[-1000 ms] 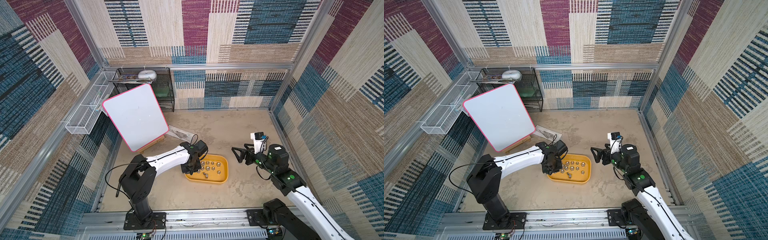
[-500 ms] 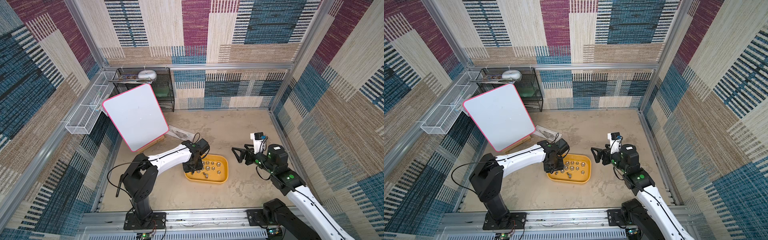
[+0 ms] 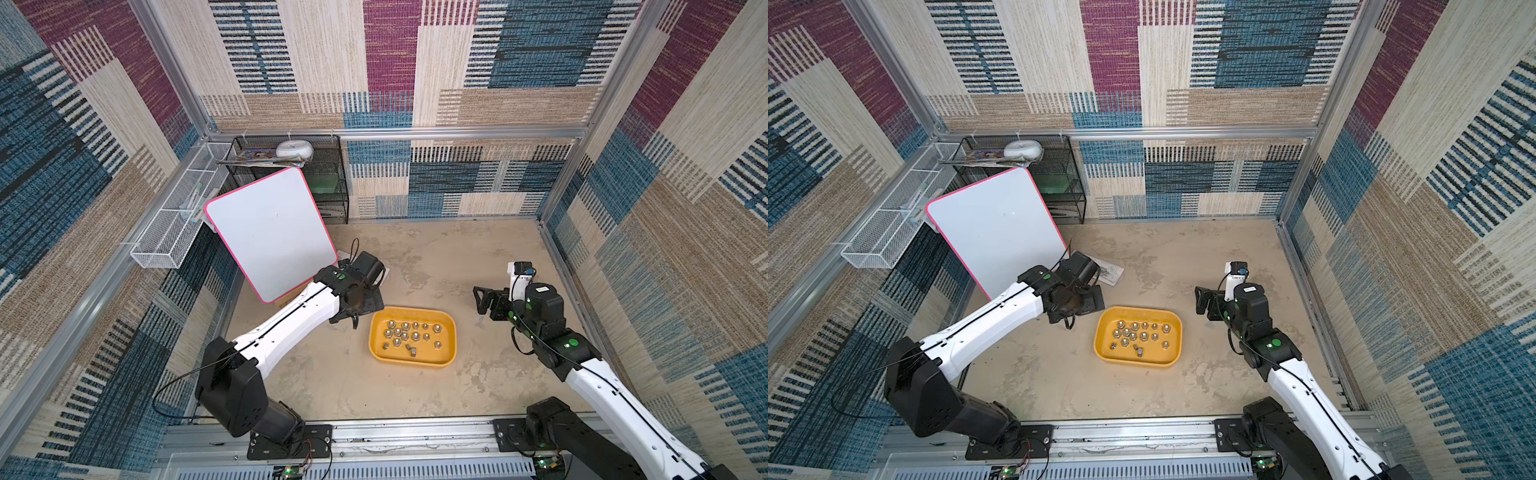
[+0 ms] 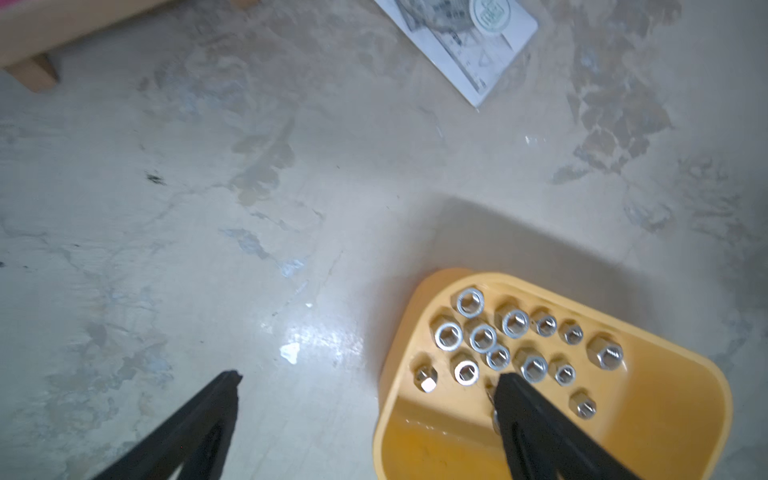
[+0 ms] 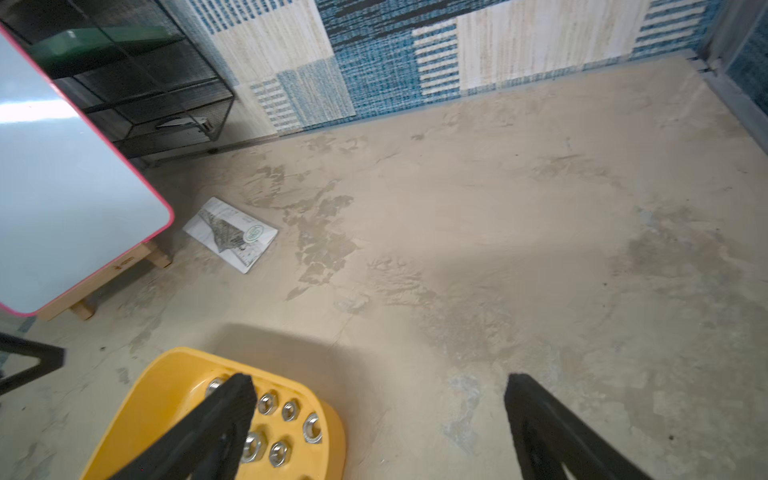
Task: Put the nuts on the desktop into the storage box
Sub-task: Place the nut in the storage box, then reset both arms
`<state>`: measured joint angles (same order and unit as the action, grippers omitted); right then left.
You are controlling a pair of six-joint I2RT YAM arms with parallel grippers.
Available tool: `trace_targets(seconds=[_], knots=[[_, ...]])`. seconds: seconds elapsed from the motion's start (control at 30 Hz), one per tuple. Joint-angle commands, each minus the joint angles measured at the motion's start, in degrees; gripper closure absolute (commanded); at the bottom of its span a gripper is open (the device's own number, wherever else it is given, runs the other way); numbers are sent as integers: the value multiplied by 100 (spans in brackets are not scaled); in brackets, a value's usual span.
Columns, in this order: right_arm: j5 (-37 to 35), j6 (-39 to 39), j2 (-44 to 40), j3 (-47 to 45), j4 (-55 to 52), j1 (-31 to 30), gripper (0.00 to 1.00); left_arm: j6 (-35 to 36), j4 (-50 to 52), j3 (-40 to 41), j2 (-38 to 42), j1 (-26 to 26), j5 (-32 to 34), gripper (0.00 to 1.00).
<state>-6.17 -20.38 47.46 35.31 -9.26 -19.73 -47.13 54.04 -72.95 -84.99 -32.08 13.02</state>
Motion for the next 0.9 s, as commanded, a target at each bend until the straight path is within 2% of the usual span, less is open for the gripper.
trace_targets(seconds=[0.0, 0.2, 0.43, 0.53, 0.63, 0.67, 0.77, 0.87], knots=[[-908, 161, 218, -33, 330, -1, 1, 367, 4, 238, 347, 491, 533, 0], [-1640, 429, 698, 68, 681, -8, 1, 440, -658, 996, 1045, 1322, 970, 0], [-2636, 1072, 1186, -272, 1566, 13, 1, 466, -1127, 1683, 1347, 1594, 1873, 0], [-2793, 1330, 1310, -537, 2286, 60, 1, 763, -1795, 2182, 1558, 1697, 1980, 0], [-2901, 1625, 1564, -775, 2957, 149, 1, 812, -2100, 2579, 1750, 1862, 2456, 0], [-2926, 1643, 1700, -816, 3071, 218, 1, 976, -2217, 2715, 1815, 1954, 2539, 0], [-2903, 1505, 2091, -914, 3397, 467, 1, 2114, -2833, 2959, 1853, 2144, 2538, 0], [-2788, 1533, 2416, -1134, 4028, 672, 1, 2432, -3102, 3077, 1653, 2438, 2721, 0]])
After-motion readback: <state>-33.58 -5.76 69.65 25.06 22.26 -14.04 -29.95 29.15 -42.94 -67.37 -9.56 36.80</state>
